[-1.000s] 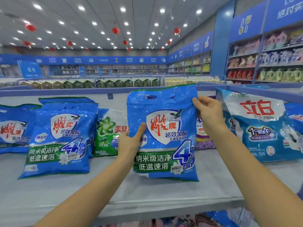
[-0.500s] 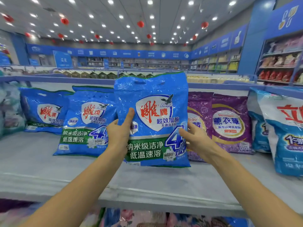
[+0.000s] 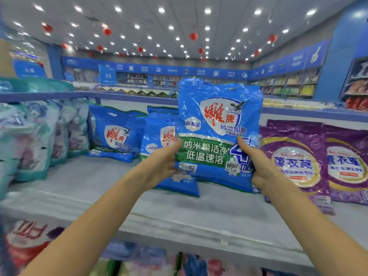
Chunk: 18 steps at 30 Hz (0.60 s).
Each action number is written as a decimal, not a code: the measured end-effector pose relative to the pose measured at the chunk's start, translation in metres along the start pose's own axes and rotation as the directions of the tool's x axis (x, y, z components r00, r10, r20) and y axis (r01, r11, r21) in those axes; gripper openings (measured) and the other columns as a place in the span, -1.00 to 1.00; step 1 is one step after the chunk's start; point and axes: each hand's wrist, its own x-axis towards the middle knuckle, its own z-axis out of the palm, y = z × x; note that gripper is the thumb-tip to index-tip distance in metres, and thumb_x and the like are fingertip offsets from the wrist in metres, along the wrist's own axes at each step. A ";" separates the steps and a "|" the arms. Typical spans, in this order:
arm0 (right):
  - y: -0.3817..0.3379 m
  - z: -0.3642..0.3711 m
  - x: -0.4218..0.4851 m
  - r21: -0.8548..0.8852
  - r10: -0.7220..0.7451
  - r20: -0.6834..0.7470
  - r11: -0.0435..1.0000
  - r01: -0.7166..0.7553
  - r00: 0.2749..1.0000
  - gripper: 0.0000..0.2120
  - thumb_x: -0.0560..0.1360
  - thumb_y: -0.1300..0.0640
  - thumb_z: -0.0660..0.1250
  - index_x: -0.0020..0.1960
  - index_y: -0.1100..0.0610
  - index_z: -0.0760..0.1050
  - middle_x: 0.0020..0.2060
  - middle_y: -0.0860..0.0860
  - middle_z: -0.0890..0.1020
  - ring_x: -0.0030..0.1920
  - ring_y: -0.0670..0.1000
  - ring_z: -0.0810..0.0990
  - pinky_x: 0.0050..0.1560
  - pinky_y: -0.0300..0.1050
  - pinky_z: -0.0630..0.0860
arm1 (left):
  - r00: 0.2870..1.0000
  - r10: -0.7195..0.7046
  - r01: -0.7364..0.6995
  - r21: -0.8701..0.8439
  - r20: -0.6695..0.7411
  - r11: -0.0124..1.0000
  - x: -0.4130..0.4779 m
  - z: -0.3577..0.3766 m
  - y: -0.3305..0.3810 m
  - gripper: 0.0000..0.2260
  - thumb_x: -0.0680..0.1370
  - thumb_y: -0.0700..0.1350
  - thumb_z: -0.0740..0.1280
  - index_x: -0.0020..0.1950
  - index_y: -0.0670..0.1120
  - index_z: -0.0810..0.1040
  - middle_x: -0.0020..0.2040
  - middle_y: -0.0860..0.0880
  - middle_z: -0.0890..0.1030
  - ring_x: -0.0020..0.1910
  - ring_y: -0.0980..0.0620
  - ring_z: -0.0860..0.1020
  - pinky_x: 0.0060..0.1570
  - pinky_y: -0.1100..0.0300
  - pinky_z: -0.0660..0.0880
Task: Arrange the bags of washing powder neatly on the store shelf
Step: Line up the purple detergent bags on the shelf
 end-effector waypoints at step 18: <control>0.076 0.176 0.020 0.098 -0.003 -0.072 0.995 0.010 0.997 -0.81 0.47 -0.02 0.32 -0.17 0.10 0.54 -0.43 0.03 0.68 -0.44 -0.02 0.65 -0.44 -0.06 0.61 | 0.977 -0.127 0.073 -0.290 -0.169 0.954 -0.026 -0.196 0.010 -0.73 0.58 -0.08 0.23 -0.20 -0.24 0.50 -0.18 -0.20 0.62 -0.31 -0.03 0.68 -0.34 0.22 0.61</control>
